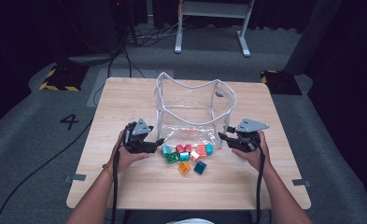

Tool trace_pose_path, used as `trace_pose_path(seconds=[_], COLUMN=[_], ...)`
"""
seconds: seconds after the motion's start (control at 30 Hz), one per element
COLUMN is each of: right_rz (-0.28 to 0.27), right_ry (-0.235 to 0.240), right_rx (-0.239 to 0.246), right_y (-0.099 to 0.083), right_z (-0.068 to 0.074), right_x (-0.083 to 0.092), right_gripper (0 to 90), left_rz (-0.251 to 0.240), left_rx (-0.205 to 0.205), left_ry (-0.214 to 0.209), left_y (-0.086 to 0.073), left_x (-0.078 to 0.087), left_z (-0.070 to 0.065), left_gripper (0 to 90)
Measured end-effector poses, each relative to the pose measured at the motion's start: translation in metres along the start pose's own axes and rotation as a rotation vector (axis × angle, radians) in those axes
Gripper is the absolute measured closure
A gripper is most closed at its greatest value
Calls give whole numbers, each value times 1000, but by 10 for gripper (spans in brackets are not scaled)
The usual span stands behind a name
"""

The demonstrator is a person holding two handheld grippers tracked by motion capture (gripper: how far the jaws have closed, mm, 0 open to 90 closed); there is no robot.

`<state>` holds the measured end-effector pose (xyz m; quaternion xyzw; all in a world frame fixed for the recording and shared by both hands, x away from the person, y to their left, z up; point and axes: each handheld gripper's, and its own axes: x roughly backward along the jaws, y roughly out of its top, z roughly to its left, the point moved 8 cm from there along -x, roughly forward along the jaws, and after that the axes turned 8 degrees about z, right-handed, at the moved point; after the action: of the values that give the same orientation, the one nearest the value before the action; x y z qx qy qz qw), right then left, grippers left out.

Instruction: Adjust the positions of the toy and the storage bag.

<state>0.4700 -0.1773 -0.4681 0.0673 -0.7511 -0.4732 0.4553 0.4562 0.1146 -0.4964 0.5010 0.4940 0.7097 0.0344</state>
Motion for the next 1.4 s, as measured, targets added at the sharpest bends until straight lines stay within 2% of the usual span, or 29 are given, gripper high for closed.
trace_pose_path(seconds=[0.1,0.13,0.17,0.2,0.23,0.3,0.33,0.43,0.47,0.5,0.57,0.67,0.77,0.83,0.93,1.0,1.03,1.1,1.2,1.23,1.4], right_rz=[10,14,18,11,11,5,0,-11,-8,-7,-15,-14,-12,-7,-3,-5,-8,1,-7,-7,-11], right_ry=[-8,-12,-21,-18,-17,-18,-18,-15,-24,-23,-22,2,17,23,35,46,46,49,52,52,60], right_rx=[0,8,16,5,4,-2,-4,-2,15,5,18,18,29,25,37,25,39,36,39,38,44], right_y=[0,0,0,1,1,0,0,-1,-2,-2,-2,-4,-7,-10,-14,-18,-19,-23,-27,-28,-33], right_z=[0,0,-1,0,0,-1,-2,-1,-1,0,0,4,8,10,12,15,15,17,19,19,24], right_x=[-4,-6,-7,-8,-9,-9,-8,-7,-6,-6,-6,-1,4,7,14,19,21,26,31,33,39], right_gripper=[667,678,681,688,696,741,778,849,862,869,871,874,874,874,874,873,873,873,873,872,870], left_rz=[-31,-34,-28,-23,-13,-15,-19,-23,-18,-14,-17,-12,5,17,17,21,27,31,40,40,39], left_rx=[9,-2,-13,-23,-38,-26,-34,-37,-50,-48,-43,-41,-68,-87,-94,-107,-117,-129,-142,-143,-156], left_ry=[-19,-11,-12,-30,-25,-47,-66,-45,-46,-54,-68,-81,-87,-95,-108,-109,-115,-135,-131,-149,-154], left_y=[6,7,7,6,5,4,5,5,4,4,3,3,2,1,0,-1,-1,-2,-3,-3,-6], left_x=[-1,-1,-3,-4,-5,-9,-10,-9,-8,-7,-7,-5,-3,-2,-1,1,2,3,5,5,10], left_z=[0,0,-1,-2,-2,-4,-5,-3,-2,-3,-4,-5,-9,-13,-20,-25,-27,-34,-40,-43,-48], left_gripper=[452,505,548,593,633,705,750,818,829,835,840,850,857,857,856,850,844,838,833,832,834])
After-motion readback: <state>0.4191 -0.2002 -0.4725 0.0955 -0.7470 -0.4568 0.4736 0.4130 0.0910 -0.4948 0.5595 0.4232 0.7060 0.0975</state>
